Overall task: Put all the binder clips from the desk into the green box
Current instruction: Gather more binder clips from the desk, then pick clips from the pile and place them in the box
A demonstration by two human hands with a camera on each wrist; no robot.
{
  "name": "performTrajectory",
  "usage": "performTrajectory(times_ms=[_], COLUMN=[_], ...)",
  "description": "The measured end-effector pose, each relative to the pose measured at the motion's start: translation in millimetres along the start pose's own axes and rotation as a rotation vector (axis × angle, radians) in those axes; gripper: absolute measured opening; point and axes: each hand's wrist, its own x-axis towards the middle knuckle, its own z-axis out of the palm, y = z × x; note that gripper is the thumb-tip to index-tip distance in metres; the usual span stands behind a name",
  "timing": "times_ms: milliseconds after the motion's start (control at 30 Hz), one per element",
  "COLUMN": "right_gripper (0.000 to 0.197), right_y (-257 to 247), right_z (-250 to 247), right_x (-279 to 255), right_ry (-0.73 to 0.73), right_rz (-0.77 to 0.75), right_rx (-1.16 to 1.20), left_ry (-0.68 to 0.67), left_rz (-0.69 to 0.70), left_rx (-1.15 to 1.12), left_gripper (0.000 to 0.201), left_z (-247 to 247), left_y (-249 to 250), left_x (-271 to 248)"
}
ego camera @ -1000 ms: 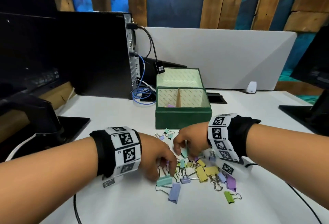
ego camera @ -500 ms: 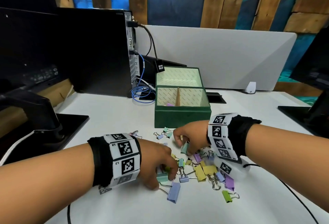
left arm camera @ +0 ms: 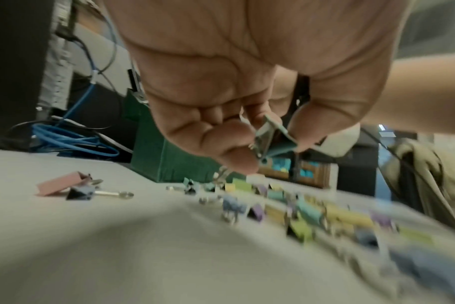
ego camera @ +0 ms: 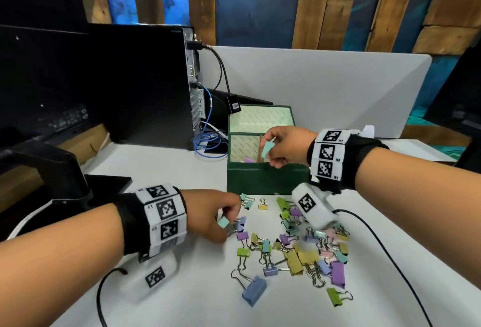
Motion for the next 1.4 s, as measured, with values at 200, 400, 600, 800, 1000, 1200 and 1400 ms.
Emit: performTrajectory(times_ms=[200, 400, 600, 800, 1000, 1200, 1400], right_gripper=[0.063, 0.05, 0.029, 0.034, 0.043, 0.052, 0.046], right_y=[-16, 6, 30, 48, 55, 57, 58], right_z=[6, 1, -20, -5, 7, 17, 26], right_x=[34, 23, -29, -44, -30, -17, -18], right_ry=[0.139, 0.087, -0.061, -0.303, -0.326, -0.375, -0.37], right_rz=[-0.009, 0.016, -0.078, -0.026, -0.124, -0.111, -0.091], right_rx=[-0.057, -0.118, -0.453, -0.837, -0.921, -0.915, -0.979], left_ry=[0.256, 0.411, 0.436, 0.458, 0.449, 0.028, -0.222], left_rz=[-0.058, -0.057, -0.026, -0.051, -0.082, 0.022, 0.103], left_rx=[-0.394, -0.442, -0.197, 0.12, 0.073, 0.093, 0.158], left_gripper=[0.025, 0.027, 0.023, 0.03, 0.041, 0.035, 0.039], left_z=[-41, -63, -57, -64, -62, -28, 6], left_y=[-10, -15, -7, 4, -3, 17, 30], left_x=[2, 24, 63, 95, 74, 20, 4])
